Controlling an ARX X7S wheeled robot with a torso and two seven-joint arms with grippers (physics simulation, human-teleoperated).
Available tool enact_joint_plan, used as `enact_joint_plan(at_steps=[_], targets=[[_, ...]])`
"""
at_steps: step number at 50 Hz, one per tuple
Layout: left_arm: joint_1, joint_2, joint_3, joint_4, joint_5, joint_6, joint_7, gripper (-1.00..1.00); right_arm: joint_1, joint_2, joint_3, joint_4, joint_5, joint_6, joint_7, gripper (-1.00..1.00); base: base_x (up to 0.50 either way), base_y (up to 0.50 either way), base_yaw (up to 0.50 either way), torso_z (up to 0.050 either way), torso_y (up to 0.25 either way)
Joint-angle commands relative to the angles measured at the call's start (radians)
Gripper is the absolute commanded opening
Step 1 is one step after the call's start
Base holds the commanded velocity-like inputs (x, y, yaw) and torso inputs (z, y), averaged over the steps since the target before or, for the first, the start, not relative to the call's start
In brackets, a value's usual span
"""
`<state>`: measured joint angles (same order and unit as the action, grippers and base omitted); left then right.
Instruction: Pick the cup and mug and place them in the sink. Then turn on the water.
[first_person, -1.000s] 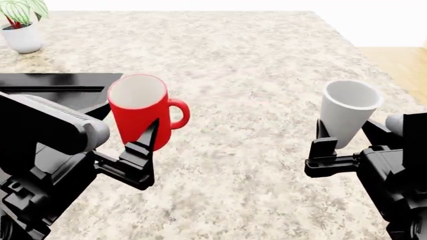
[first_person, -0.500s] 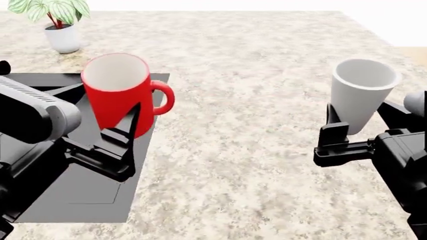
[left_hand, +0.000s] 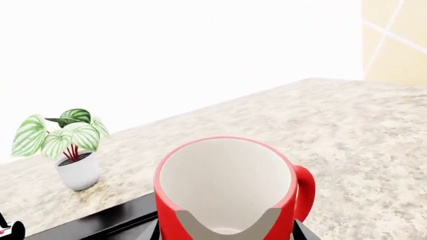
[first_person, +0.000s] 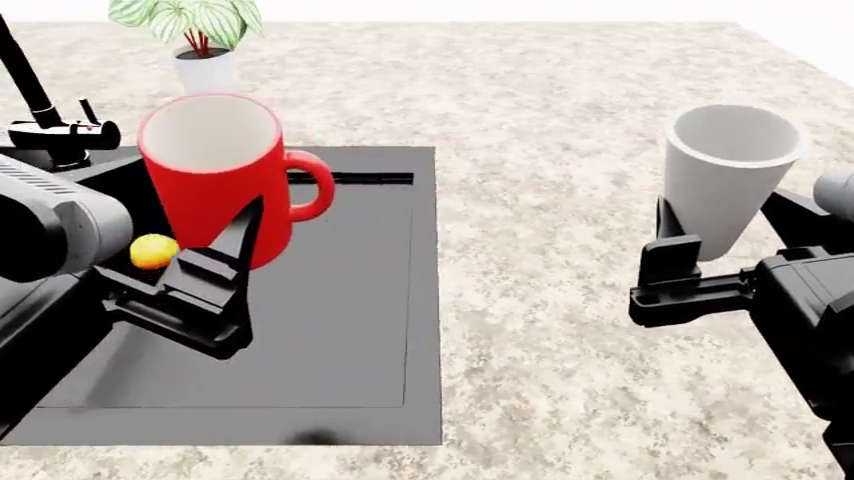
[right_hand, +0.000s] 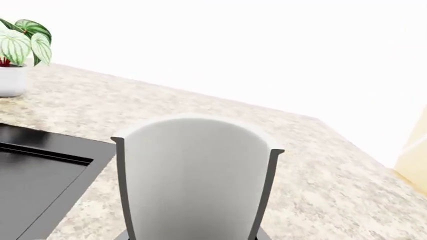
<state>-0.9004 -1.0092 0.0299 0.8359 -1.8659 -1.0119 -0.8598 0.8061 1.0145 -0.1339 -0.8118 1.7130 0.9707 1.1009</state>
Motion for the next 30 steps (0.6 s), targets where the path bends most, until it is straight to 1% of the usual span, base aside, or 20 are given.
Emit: enact_joint_plan(at_steps=[1,30], targets=[[-0.003,-0.009,-0.015,-0.005,-0.001,0.011,-0.005,-1.0,0.014,-0.003,-0.001,0.002,-0.015,0.011,0.0,-1.0,0.0,0.5,0.0,0.0,0.0],[0.025,-0.02,-0.035,0.001,0.006,0.023,0.003,-1.0,0.003,-0.002,-0.001,-0.012,-0.016,-0.001,0.001,-1.0,0.0,0.5,0.0,0.0,0.001]])
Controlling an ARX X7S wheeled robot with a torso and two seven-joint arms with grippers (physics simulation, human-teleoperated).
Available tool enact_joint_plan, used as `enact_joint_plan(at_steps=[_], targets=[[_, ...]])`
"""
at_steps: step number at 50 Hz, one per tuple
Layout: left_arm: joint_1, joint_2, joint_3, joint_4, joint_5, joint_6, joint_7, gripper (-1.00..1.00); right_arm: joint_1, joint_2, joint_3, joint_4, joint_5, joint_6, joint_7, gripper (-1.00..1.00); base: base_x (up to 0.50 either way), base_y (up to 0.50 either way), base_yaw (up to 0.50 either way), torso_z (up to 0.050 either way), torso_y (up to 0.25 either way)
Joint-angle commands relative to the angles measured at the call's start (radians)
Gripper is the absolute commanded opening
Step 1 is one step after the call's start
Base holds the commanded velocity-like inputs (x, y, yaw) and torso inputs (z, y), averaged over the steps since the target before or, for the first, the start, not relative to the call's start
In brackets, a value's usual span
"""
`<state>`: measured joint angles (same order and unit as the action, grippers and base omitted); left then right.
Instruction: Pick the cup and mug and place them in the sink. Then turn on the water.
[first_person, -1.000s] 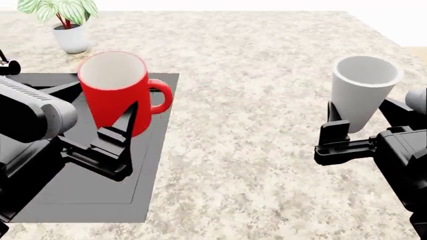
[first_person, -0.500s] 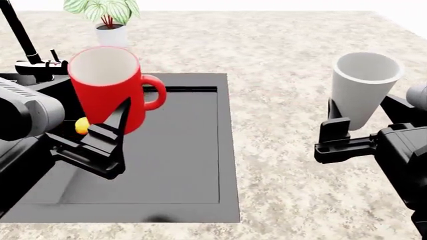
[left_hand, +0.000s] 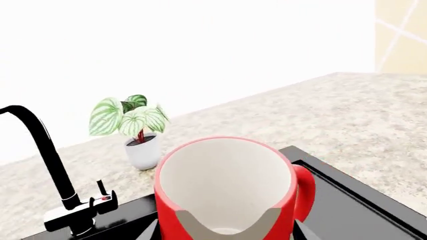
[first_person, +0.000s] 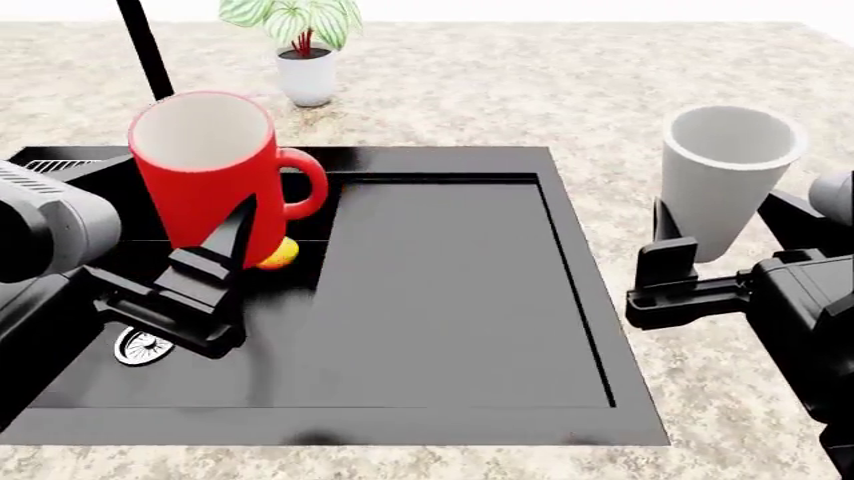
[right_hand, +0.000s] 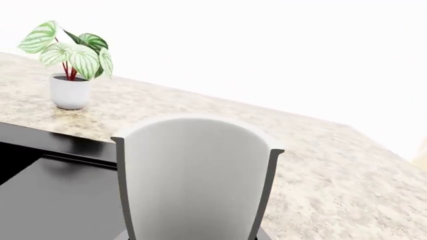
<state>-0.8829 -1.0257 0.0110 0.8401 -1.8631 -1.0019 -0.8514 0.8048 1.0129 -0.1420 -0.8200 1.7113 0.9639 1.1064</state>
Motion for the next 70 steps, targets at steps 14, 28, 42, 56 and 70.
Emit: enact_joint_plan(at_steps=[14,28,42,56,70], targets=[[0.021,-0.006,-0.02,-0.001,0.01,0.014,0.002,-1.0,0.016,-0.004,-0.004,-0.004,-0.007,0.006,0.004,-1.0,0.0,0.5,0.0,0.0,0.001],[0.056,-0.015,-0.047,0.004,0.015,0.024,0.011,-1.0,0.022,-0.003,-0.007,-0.006,0.001,0.002,0.011,-1.0,0.0,0.5,0.0,0.001,0.001],[0.087,-0.018,-0.073,0.002,0.03,0.033,0.021,-1.0,0.01,-0.003,-0.006,-0.006,-0.01,-0.003,0.002,-1.0,0.0,0.5,0.0,0.0,0.001],[0.084,-0.018,-0.072,-0.005,0.039,0.033,0.027,-1.0,0.007,0.001,-0.005,-0.009,-0.008,-0.007,0.002,-1.0,0.0,0.5,0.0,0.001,0.001],[0.052,-0.027,-0.06,-0.012,0.024,0.034,0.018,-1.0,0.018,0.011,0.002,-0.005,0.012,-0.016,0.006,-1.0,0.0,0.36,0.0,0.0,0.001]])
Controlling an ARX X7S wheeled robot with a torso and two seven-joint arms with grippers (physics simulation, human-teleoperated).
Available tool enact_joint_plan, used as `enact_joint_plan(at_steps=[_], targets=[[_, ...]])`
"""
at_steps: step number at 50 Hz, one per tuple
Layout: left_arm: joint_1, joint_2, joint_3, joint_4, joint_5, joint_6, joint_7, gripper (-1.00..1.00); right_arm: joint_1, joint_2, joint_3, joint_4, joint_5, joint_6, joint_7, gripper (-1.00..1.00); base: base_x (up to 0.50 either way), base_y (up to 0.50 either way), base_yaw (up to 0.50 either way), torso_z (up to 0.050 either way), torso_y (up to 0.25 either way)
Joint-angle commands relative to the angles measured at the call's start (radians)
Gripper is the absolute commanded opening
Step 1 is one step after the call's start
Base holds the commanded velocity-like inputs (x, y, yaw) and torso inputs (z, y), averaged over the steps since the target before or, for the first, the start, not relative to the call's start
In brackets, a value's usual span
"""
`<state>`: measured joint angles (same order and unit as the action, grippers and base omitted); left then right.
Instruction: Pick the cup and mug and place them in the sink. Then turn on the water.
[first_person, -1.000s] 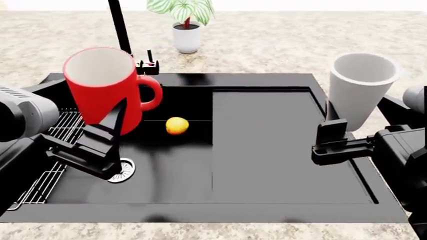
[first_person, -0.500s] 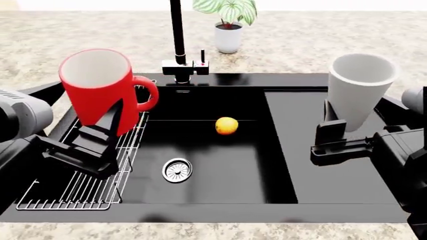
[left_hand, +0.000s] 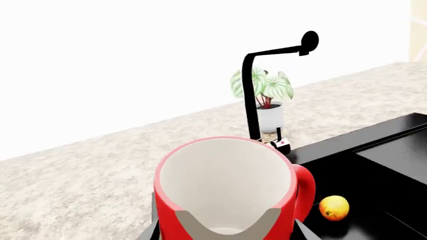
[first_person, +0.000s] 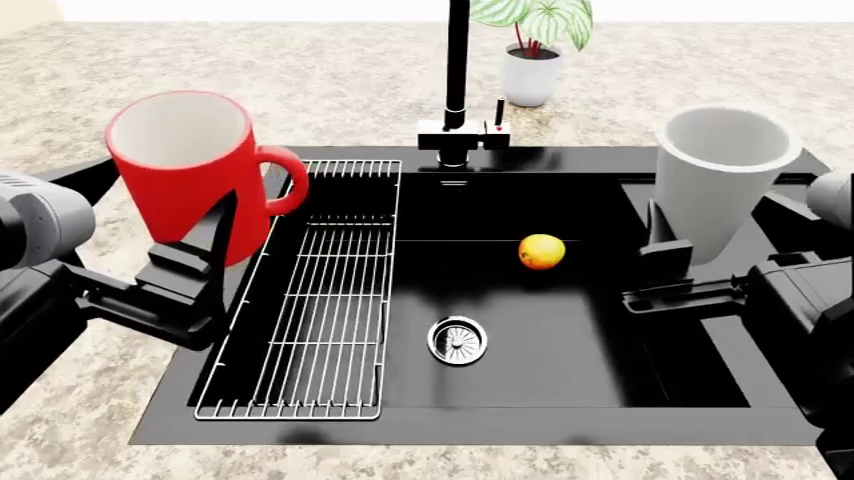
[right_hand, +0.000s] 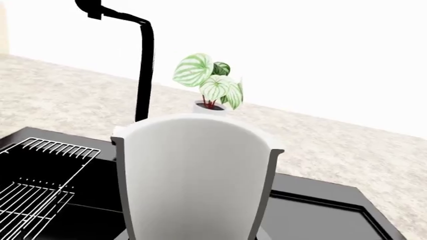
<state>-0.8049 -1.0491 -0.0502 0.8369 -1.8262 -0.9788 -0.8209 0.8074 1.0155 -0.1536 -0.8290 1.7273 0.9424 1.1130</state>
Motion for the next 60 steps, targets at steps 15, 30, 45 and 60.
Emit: enact_joint_plan(at_steps=[15,30,45,60], targets=[[-0.091,-0.011,0.034,-0.027,-0.034,0.005,-0.025,-1.0,0.048,0.016,0.013,0.024,0.021,0.0,0.017,-1.0,0.0,0.0,0.0,0.001,0.001],[-0.094,-0.019,0.027,-0.033,-0.035,0.008,-0.017,-1.0,0.071,0.015,-0.003,0.034,0.032,0.006,0.028,-1.0,0.2,0.0,0.0,0.0,0.001],[-0.075,-0.019,0.018,-0.028,-0.027,0.012,-0.012,-1.0,0.055,0.016,0.002,0.027,0.024,-0.003,0.022,-1.0,0.37,0.0,0.0,0.001,0.002],[-0.061,-0.01,0.023,-0.028,-0.013,0.01,-0.003,-1.0,0.038,0.013,0.005,0.027,0.007,-0.009,0.011,-1.0,0.07,0.0,0.0,0.0,0.001]])
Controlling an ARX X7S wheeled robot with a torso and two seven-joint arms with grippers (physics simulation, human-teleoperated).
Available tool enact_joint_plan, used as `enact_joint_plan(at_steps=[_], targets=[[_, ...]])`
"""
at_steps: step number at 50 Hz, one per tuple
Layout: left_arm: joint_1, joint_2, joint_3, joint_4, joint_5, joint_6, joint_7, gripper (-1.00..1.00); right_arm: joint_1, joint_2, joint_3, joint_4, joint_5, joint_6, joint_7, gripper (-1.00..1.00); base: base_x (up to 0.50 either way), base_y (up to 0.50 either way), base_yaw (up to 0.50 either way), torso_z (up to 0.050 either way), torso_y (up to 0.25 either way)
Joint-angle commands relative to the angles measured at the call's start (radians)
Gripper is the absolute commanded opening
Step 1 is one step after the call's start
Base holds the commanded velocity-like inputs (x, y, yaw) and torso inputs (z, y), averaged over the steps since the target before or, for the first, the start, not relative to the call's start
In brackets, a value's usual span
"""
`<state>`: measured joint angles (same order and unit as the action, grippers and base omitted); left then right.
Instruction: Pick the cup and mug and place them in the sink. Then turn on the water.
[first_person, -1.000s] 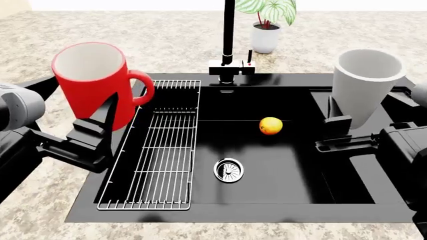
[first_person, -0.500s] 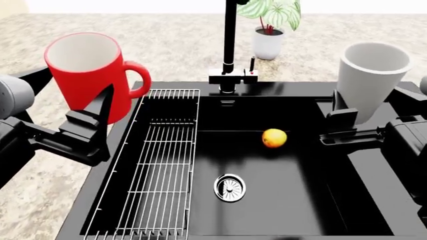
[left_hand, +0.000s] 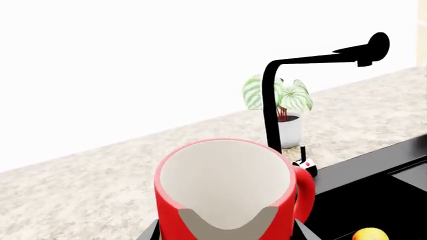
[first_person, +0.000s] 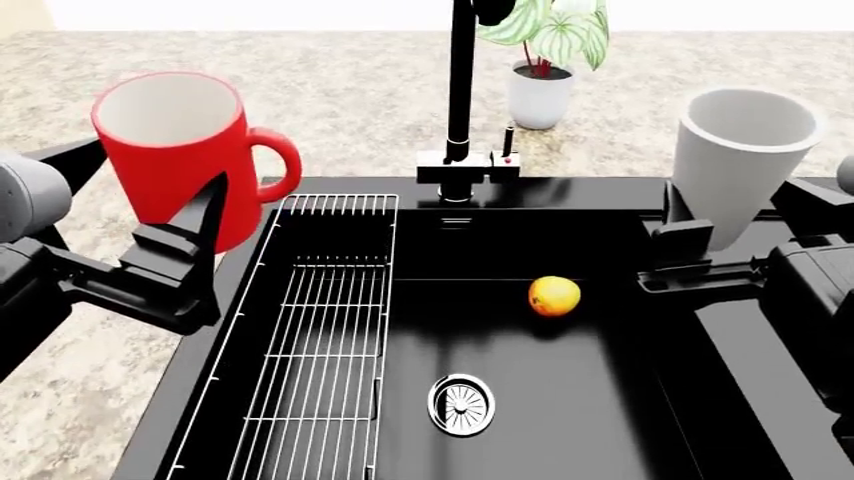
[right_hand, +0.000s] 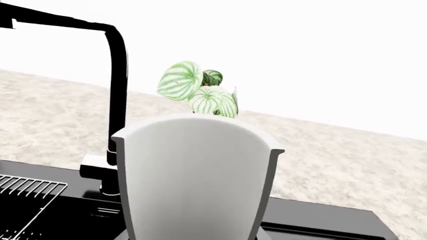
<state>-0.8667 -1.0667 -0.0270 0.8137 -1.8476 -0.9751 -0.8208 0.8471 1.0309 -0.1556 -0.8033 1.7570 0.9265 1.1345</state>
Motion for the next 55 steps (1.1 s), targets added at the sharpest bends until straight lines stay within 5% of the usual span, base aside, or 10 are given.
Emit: enact_joint_plan(at_steps=[1,29,55], targets=[[-0.003,0.012,0.009,-0.007,0.012,0.002,-0.003,-1.0,-0.002,-0.002,0.006,0.001,-0.023,0.007,-0.01,-1.0,0.0,0.0,0.0,0.0,0.0],[-0.269,0.259,0.338,-0.158,0.069,-0.149,0.017,-1.0,0.006,0.006,0.008,-0.002,-0.013,-0.001,-0.003,-1.0,0.0,0.0,0.0,0.0,0.001],[-0.346,0.549,0.521,-0.299,0.178,-0.168,0.093,-1.0,-0.032,0.026,0.041,-0.003,-0.024,-0.026,-0.023,-1.0,0.0,0.0,0.0,0.0,0.001]])
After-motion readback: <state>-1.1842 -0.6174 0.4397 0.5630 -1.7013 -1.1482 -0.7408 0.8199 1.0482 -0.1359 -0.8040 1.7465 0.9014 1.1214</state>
